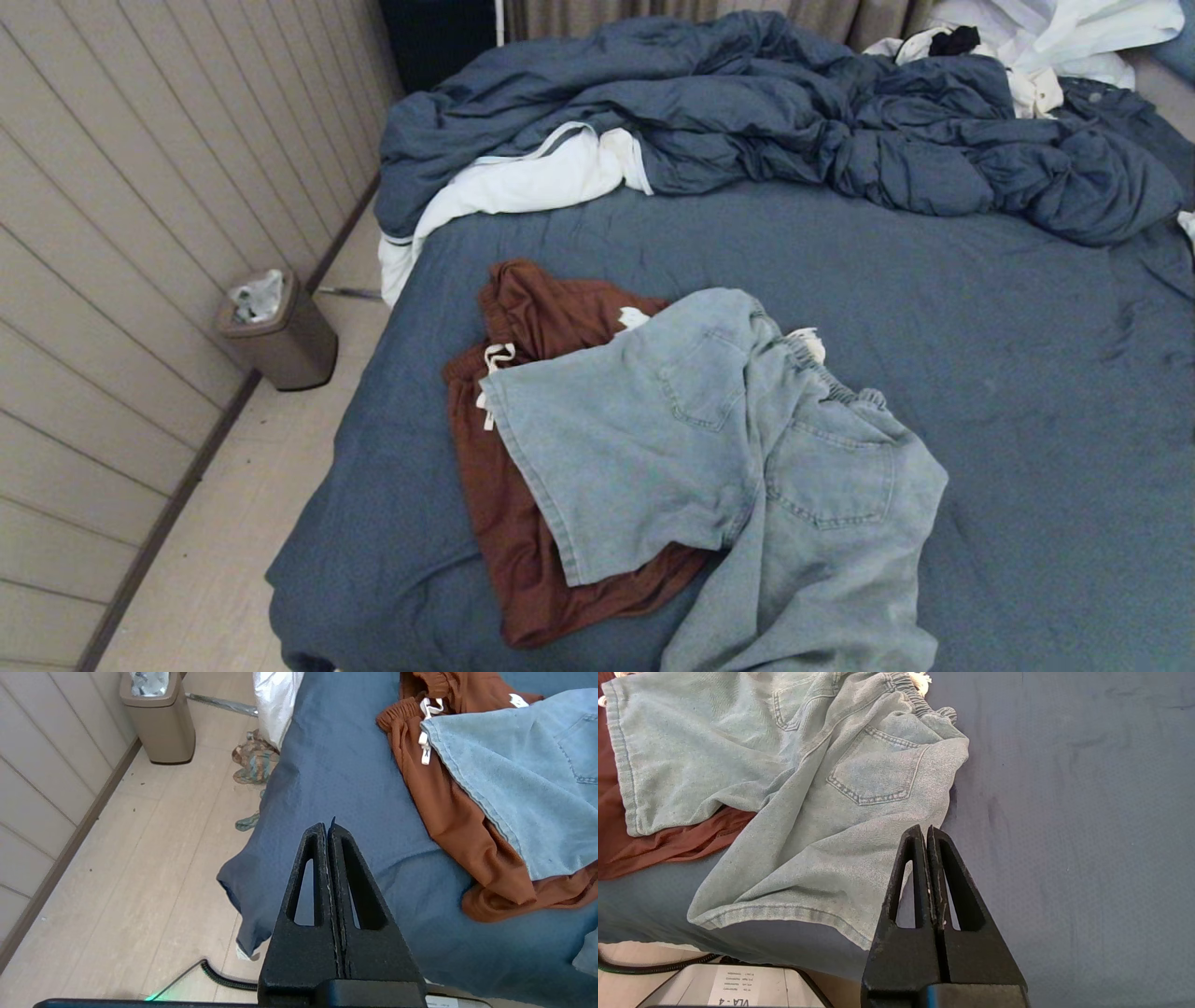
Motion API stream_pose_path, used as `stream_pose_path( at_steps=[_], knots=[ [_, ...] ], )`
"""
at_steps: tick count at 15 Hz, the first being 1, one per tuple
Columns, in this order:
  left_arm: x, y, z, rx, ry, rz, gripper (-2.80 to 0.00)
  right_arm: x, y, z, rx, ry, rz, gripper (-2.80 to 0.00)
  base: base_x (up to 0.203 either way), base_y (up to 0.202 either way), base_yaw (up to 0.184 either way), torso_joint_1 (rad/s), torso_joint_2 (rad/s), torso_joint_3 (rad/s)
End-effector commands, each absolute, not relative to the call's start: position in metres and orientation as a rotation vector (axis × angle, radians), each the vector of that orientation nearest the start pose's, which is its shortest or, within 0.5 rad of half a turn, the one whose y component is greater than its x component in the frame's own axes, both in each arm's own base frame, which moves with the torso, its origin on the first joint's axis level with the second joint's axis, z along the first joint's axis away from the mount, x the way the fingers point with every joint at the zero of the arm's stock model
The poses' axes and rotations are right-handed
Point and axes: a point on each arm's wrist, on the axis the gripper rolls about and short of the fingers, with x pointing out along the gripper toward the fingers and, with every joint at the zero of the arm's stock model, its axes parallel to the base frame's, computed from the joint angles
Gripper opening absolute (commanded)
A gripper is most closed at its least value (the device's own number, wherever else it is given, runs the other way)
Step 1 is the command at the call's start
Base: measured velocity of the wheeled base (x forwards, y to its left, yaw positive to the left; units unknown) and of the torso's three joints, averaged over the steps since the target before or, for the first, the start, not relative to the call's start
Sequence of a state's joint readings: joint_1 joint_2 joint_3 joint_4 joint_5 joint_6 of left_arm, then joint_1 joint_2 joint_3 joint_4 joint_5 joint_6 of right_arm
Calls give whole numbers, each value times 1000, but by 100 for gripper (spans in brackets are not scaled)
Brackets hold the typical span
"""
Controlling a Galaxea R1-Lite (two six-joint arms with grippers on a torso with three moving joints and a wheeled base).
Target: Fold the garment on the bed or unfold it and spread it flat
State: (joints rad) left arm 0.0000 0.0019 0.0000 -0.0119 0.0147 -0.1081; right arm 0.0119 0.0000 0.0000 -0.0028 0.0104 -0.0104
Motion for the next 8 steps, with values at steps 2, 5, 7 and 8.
stream_pose_path(
  at_steps=[2,5,7,8],
  knots=[
    [-23,0,77,-109,-11,15,-280,-23,0,76,-11,-3,23,-280,0,0,0,0,0,0],
    [-23,0,77,-109,-10,16,-280,-23,0,76,-11,-5,23,-280,0,0,0,0,0,0],
    [-23,0,77,-109,-12,15,-280,-23,0,76,-15,-2,26,-280,0,0,0,0,0,0],
    [-23,0,77,-109,-12,15,-280,-23,0,76,-14,-2,28,-280,0,0,0,0,0,0]
  ],
)
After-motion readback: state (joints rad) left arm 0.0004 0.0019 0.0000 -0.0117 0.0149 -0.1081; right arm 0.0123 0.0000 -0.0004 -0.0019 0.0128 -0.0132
